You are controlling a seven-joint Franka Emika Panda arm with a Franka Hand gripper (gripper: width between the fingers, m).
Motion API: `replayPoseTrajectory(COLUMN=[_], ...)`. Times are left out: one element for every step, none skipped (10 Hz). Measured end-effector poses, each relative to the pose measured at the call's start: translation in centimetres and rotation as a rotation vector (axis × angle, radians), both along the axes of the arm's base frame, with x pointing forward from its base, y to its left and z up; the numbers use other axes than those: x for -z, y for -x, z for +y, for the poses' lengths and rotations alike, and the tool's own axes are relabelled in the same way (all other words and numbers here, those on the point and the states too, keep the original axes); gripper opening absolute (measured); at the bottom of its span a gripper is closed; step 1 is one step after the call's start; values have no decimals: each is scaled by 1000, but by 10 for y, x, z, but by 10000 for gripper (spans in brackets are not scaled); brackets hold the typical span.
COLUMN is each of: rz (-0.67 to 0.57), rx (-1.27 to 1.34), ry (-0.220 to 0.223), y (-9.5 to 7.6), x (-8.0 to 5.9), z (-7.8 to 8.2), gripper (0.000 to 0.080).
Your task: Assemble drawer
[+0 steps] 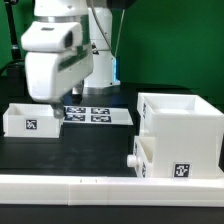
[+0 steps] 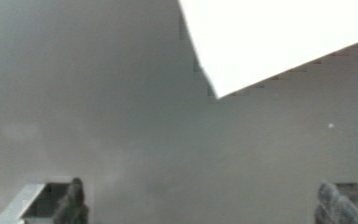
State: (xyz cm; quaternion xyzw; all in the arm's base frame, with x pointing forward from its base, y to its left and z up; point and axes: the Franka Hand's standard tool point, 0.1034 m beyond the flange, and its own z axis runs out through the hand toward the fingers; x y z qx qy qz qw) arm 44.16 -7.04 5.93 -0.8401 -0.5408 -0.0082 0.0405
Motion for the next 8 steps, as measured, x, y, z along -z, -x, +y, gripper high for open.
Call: replayPoseTrajectory(rz=[4, 7, 15, 20, 24, 30, 27, -5], rx=[111, 184, 263, 313, 373, 448, 515, 643], ry=[2, 7, 9, 10, 11, 14, 16, 23], y=[8, 10, 10, 10, 10, 10, 10, 14], x=[1, -1, 0, 1, 1, 1, 1, 6], z=[-7, -12, -10, -9, -9, -9, -10, -17], gripper=[649, 649, 649, 649, 649, 649, 649, 649])
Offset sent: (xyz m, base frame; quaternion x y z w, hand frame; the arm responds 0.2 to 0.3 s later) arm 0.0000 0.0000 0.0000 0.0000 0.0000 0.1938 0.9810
